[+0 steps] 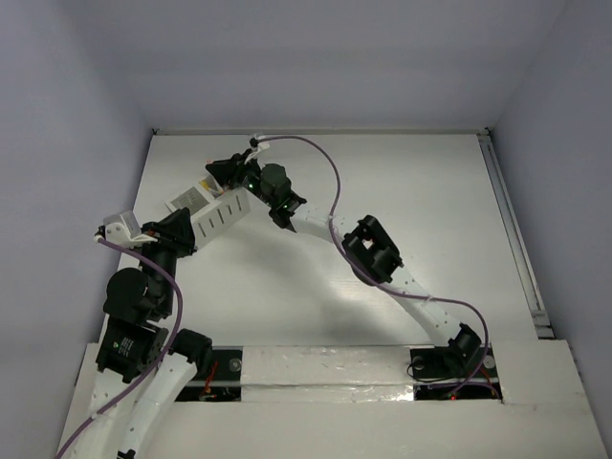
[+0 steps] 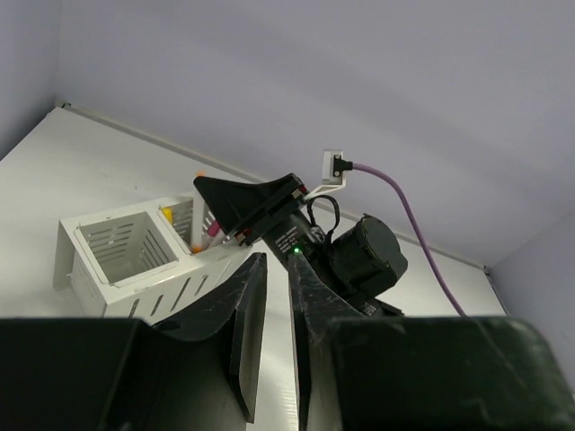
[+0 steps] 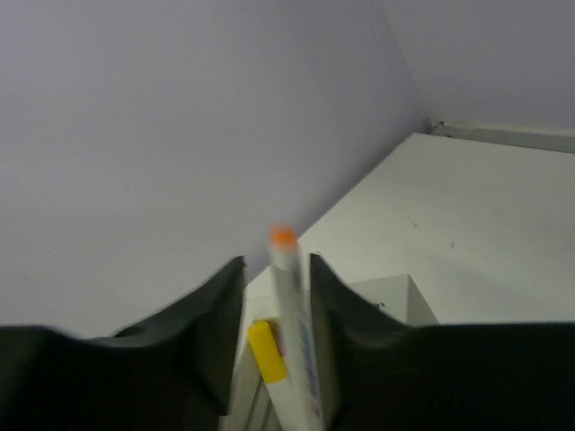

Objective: Sort the stationery into containers
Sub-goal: Place the pen in the storage box, then pick up the pen from the center of the board.

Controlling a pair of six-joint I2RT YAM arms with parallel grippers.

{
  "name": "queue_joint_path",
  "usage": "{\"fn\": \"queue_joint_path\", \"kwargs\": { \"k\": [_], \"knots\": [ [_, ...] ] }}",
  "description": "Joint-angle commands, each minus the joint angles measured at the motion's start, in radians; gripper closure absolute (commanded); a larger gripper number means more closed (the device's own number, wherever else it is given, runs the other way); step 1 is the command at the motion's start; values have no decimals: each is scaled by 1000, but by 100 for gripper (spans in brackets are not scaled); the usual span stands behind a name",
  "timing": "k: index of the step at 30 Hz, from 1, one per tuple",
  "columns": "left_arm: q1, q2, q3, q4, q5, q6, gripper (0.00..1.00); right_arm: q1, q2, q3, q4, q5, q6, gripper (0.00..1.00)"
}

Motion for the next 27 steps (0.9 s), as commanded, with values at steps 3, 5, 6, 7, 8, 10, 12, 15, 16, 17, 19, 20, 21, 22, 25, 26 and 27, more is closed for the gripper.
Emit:
{"fn": "queue_joint_path", "kwargs": {
  "k": [3,5,6,7,8,10,12,15,16,17,19,20,21,22,25,26,27],
  "knots": [
    [5,12,-2,48,7,9,87,15,-112,-42,64,-33,-66,45],
    [5,3,-2,48,8,10,87,15,-161,-88,76,-45,-72,37],
    [5,0,-2,48,3,10,87,15,-180,-105,79,-59,-76,36],
    [5,5,-1,47,-3,10,87,15,-198,-123,82,-61,-88,36],
    [5,9,-1,47,0,9,87,15,-216,-140,82,-62,-94,35],
    [5,12,-4,48,12,9,87,15,-285,-218,88,-67,-111,34],
    [5,5,-4,50,15,9,87,15,-385,-366,140,-67,-121,37],
    [5,9,-2,48,9,9,87,15,-506,-540,174,-33,-144,65],
    [5,11,-2,48,18,7,87,3,-590,-668,179,-24,-163,77],
    [5,5,-4,48,18,6,87,3,-635,-732,165,-13,-168,88],
    [5,-8,-4,50,12,6,87,-32,-719,-853,107,14,-184,100],
    [5,-8,-2,50,6,7,87,-44,-802,-966,23,26,-191,100],
    [-4,-6,-2,48,4,7,87,-60,-844,-1014,-44,57,-200,100],
    [-4,-3,-4,48,9,7,87,-87,-883,-1057,-110,71,-210,100],
    [-15,-14,-1,48,8,9,87,-121,-1044,-1205,-409,181,-240,100],
    [-15,-12,-2,48,6,9,87,-144,-1083,-1231,-565,204,-247,100],
    [-24,-9,-1,50,1,10,87,-159,-1147,-1263,-644,227,-247,100]
  ]
}}
